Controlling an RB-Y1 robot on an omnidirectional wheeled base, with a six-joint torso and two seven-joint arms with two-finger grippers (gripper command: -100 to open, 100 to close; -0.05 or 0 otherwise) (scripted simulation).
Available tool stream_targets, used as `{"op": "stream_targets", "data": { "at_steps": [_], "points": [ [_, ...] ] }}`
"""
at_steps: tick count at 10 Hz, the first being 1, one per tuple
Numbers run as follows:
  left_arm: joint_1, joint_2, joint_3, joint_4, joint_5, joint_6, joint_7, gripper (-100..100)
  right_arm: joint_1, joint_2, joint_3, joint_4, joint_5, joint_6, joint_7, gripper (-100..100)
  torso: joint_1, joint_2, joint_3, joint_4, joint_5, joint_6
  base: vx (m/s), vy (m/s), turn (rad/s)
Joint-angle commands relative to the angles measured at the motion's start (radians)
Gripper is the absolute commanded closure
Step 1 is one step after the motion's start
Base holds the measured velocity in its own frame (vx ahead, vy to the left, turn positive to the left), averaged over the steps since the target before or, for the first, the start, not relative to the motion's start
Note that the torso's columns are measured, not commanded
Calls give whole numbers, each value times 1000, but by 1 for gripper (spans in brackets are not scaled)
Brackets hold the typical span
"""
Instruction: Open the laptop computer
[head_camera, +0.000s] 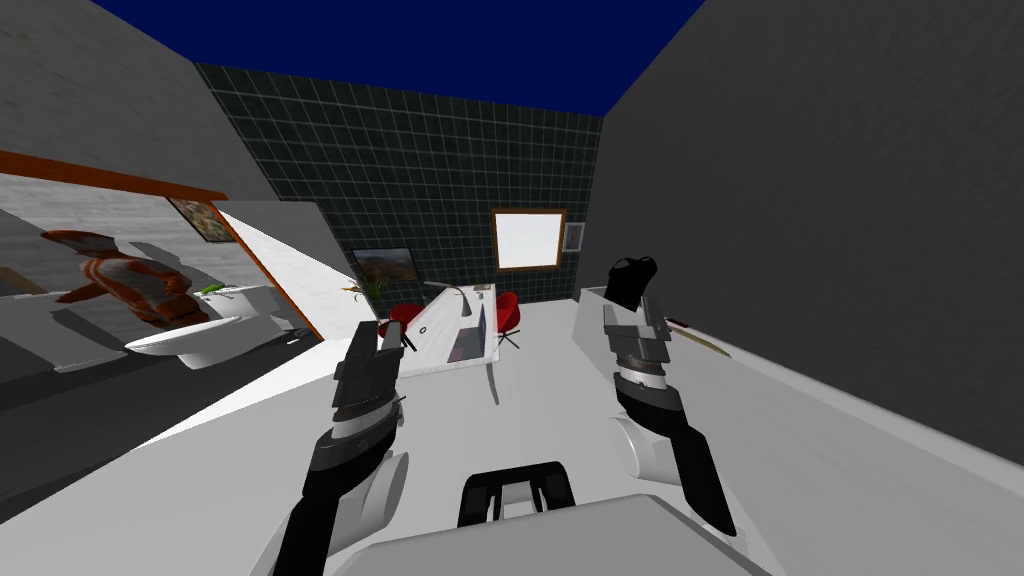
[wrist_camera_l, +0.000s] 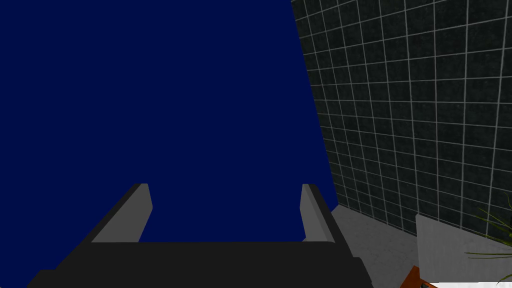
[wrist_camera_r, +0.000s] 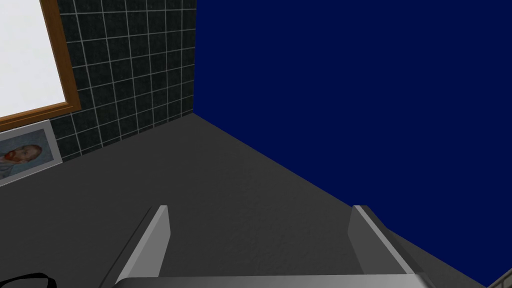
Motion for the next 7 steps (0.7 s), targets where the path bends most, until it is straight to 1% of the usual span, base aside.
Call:
{"op": "stream_targets", "data": {
  "at_steps": [1,2,3,4,7],
  "points": [
    [0,0,0,0,0,0,0,0,0,0,0,0,0,0,0,0,0,74,-148,74,0,0,0,0,0],
    [0,0,0,0,0,0,0,0,0,0,0,0,0,0,0,0,0,148,-295,148,0,0,0,0,0],
    [-3,36,0,6,-1,10,-1,-100,0,0,0,0,0,0,0,0,0,221,-443,221,0,0,17,-6,-7],
    [-5,60,1,12,-2,19,-1,-100,0,0,0,0,0,0,0,0,0,255,-512,254,0,0,25,-14,-12],
    [-16,120,3,37,-6,61,-4,-100,0,0,0,0,0,0,0,0,0,267,-537,268,0,0,42,-20,-13]
  ]
}}
